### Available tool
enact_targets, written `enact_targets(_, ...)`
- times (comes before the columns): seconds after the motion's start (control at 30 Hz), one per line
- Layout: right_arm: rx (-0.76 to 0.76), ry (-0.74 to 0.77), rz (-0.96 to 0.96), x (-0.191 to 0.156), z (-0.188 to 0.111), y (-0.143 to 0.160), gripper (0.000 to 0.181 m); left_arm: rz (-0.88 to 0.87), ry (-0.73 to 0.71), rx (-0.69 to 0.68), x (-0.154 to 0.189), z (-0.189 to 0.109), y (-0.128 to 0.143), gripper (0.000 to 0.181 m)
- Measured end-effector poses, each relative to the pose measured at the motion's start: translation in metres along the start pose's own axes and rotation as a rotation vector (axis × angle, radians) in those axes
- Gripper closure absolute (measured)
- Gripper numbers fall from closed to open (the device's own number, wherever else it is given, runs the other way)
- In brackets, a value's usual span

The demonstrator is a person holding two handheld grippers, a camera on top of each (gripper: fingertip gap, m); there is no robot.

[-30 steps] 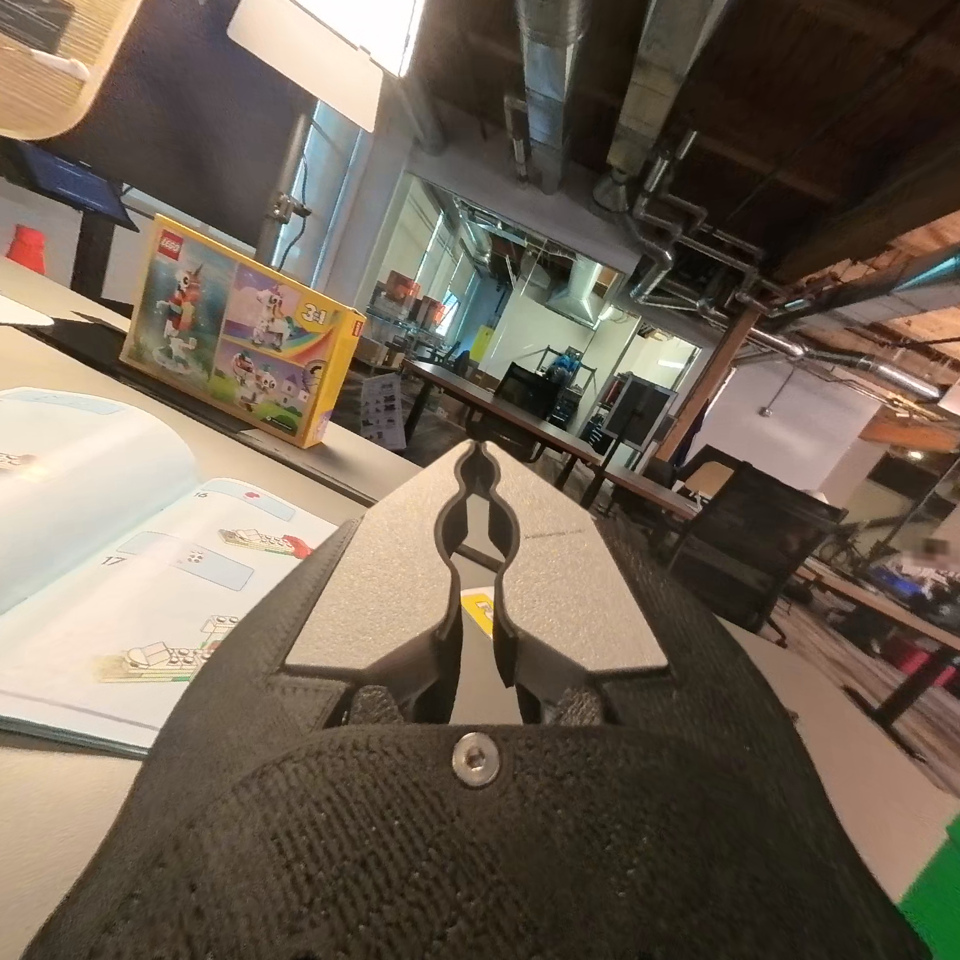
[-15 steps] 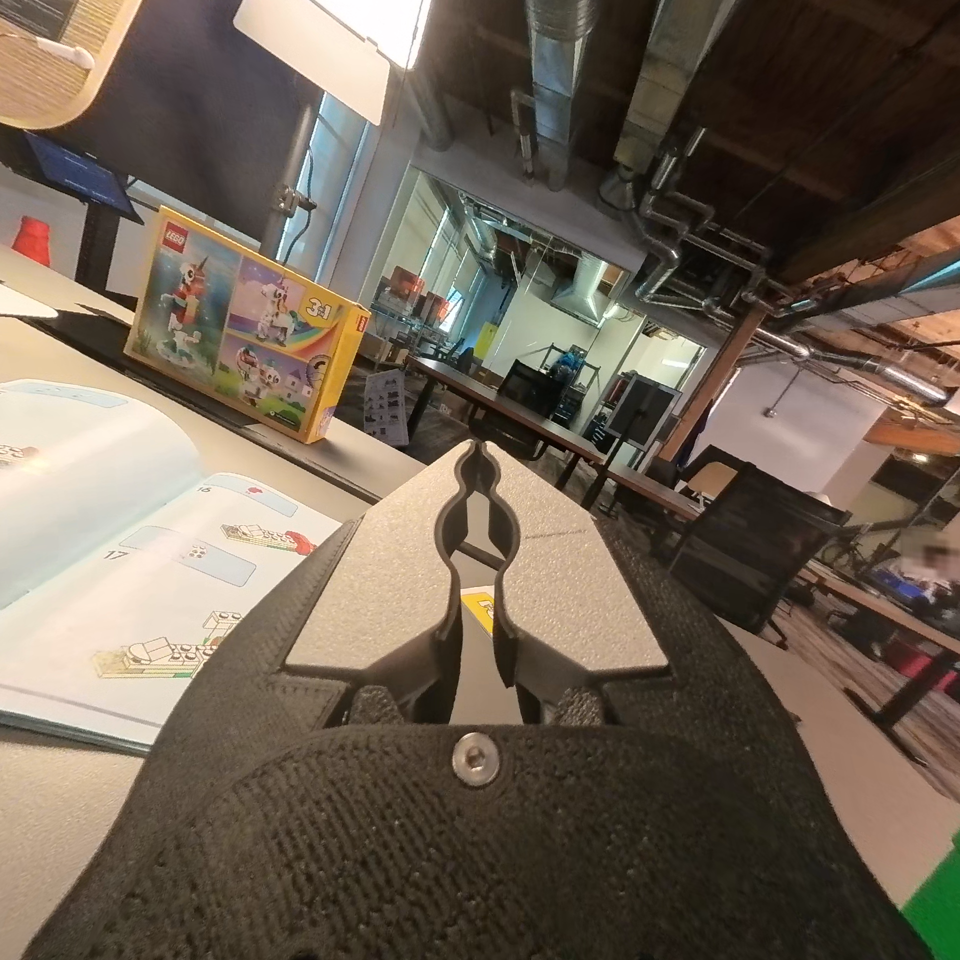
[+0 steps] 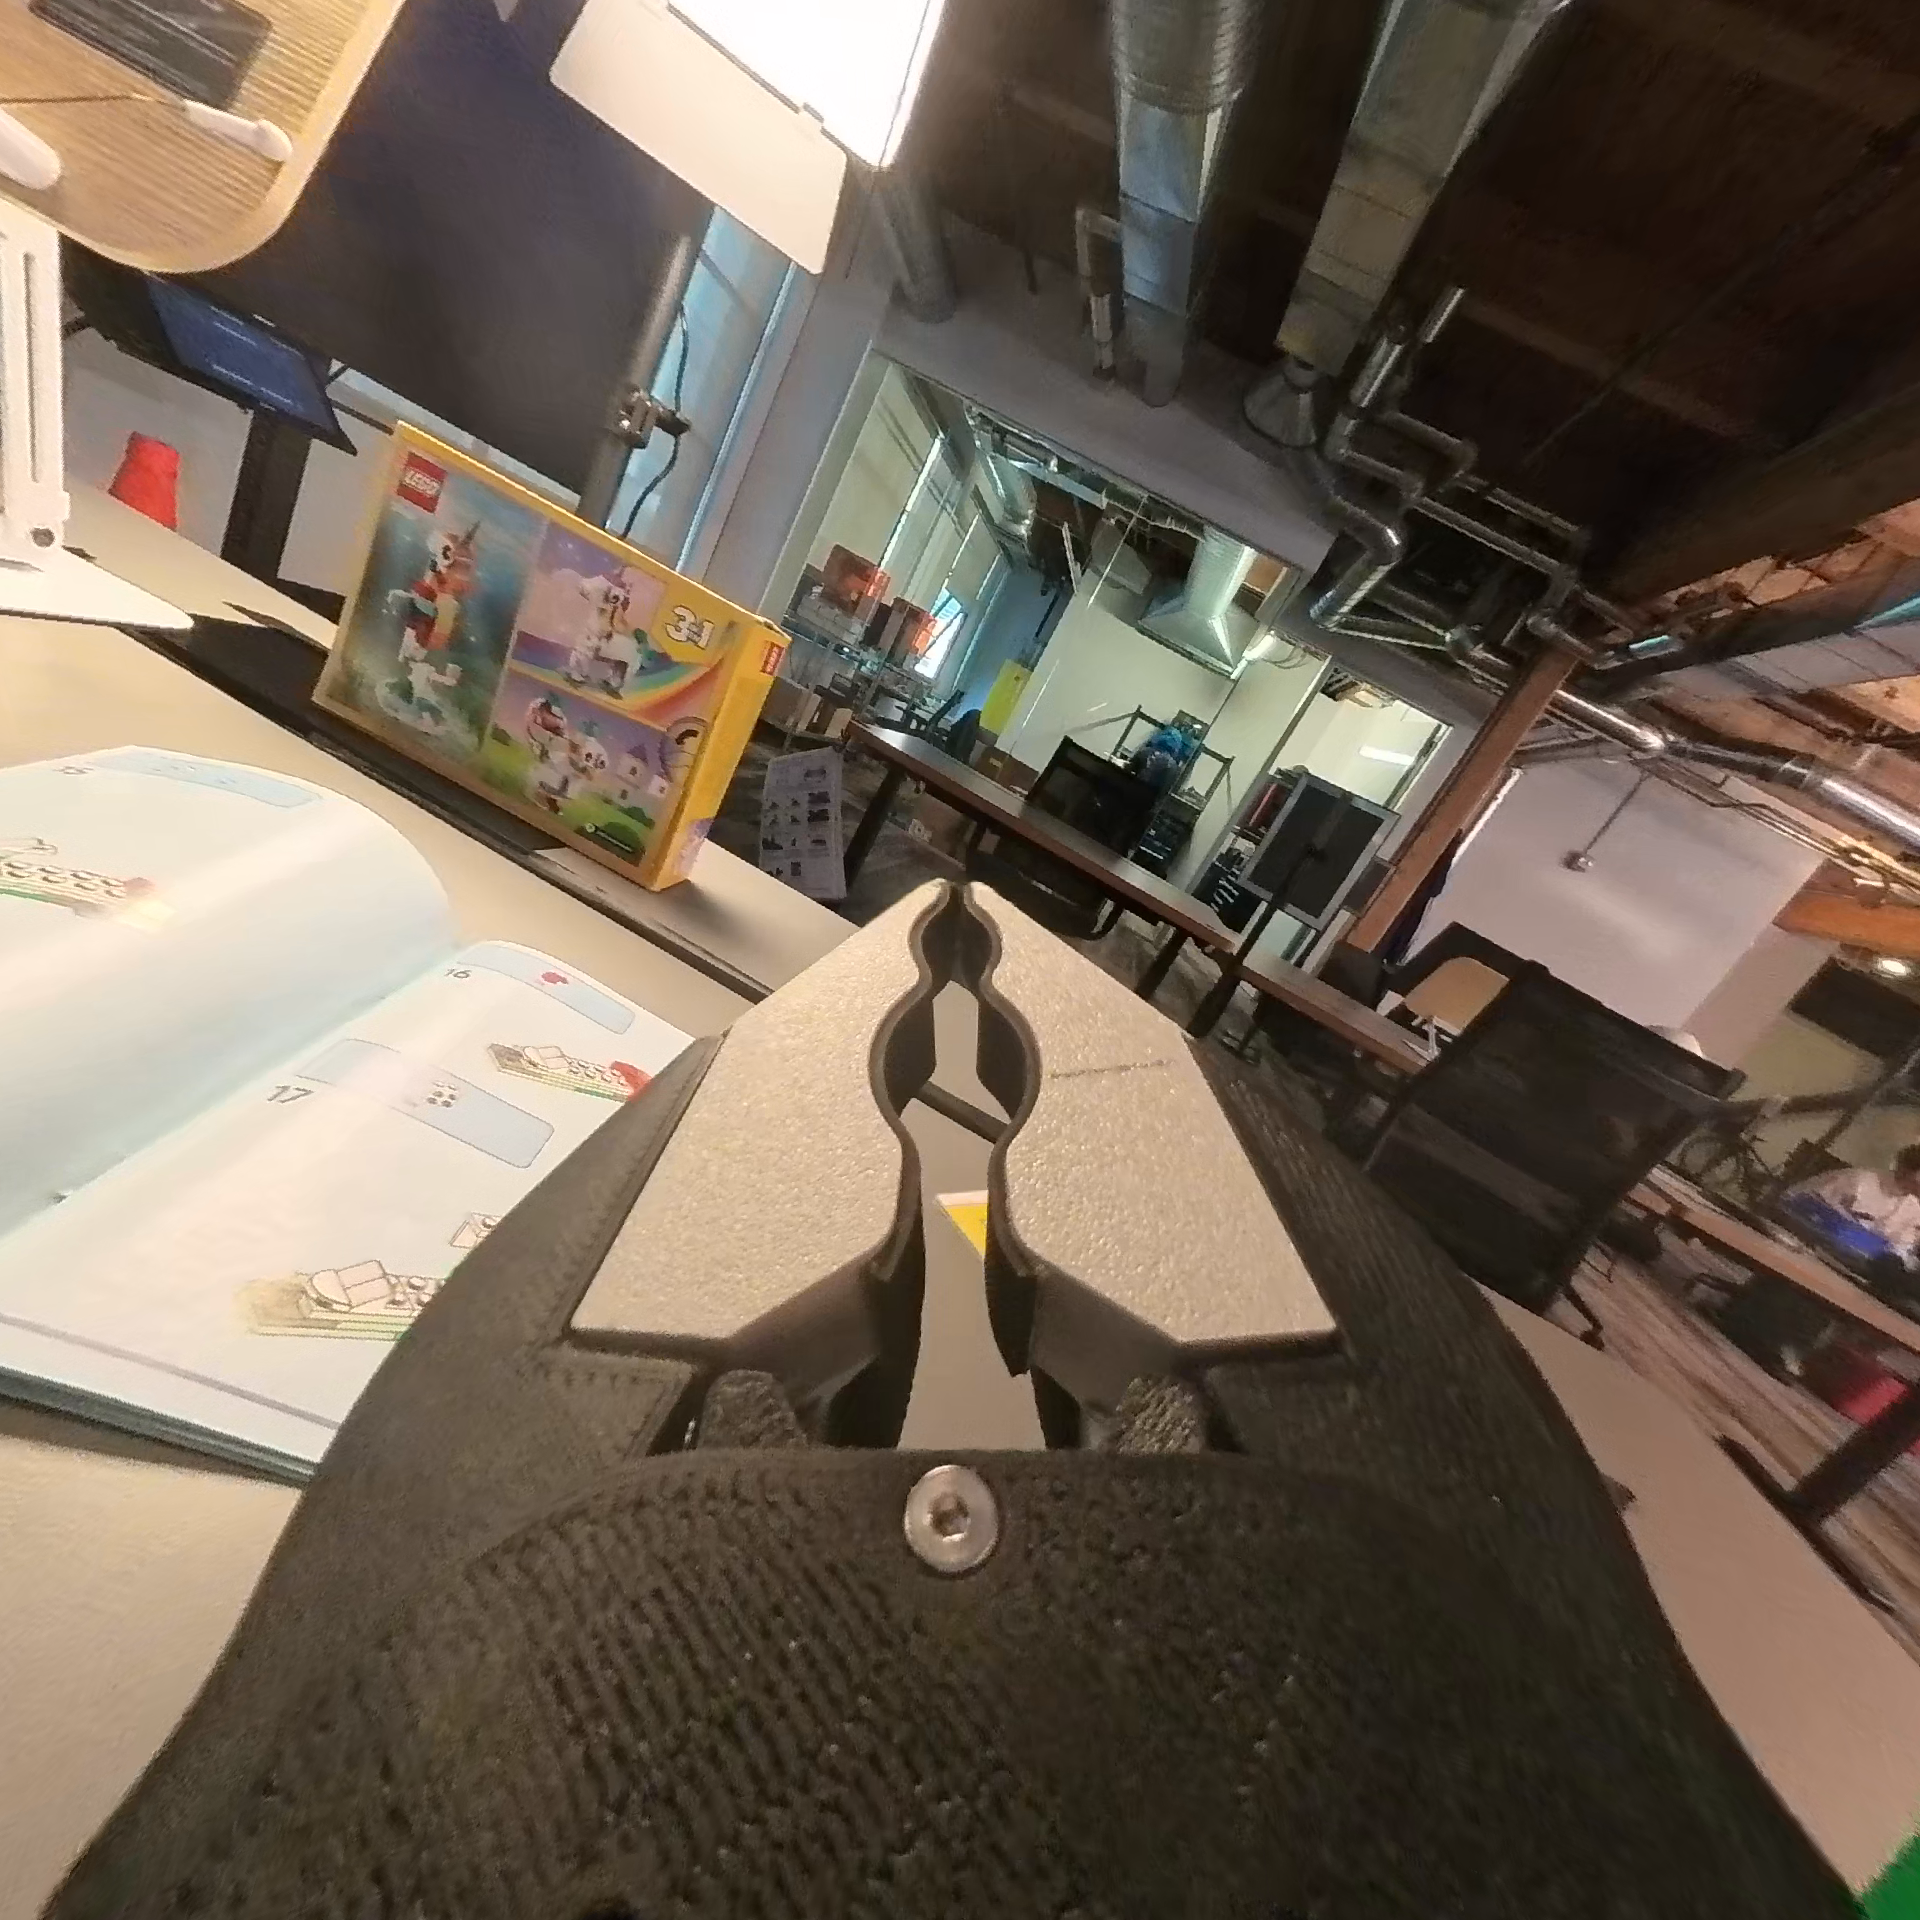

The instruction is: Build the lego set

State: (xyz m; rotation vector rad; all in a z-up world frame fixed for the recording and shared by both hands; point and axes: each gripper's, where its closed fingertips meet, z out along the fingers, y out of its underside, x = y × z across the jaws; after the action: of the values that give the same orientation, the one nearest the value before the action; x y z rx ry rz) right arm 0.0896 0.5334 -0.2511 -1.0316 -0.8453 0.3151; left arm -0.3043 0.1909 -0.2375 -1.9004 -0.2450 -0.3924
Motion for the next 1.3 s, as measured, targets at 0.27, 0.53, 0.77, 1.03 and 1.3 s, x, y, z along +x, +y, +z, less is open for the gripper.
enact_targets(0.27,0.024,-0.038,0.005,-0.007,-0.001,-0.004,0.181,-0.063,0.231,0.169,0.072,-0.028,-0.021,0.176)
enact_targets(0.53,0.026,-0.028,0.056,-0.002,-0.002,-0.003,0.181,-0.047,0.084,0.211,0.068,-0.026,-0.010,0.175)
enact_targets(0.77,0.028,-0.030,0.095,0.000,-0.002,-0.002,0.181,-0.062,-0.199,0.120,0.034,-0.023,0.015,0.175)
enact_targets(1.03,0.037,-0.040,0.132,0.001,-0.002,-0.002,0.181,0.074,-0.378,-0.136,0.028,-0.003,0.068,0.176)
enact_targets(1.3,0.045,-0.037,0.165,0.003,-0.003,-0.003,0.181,0.224,-0.533,-0.084,0.028,0.003,0.072,0.175)
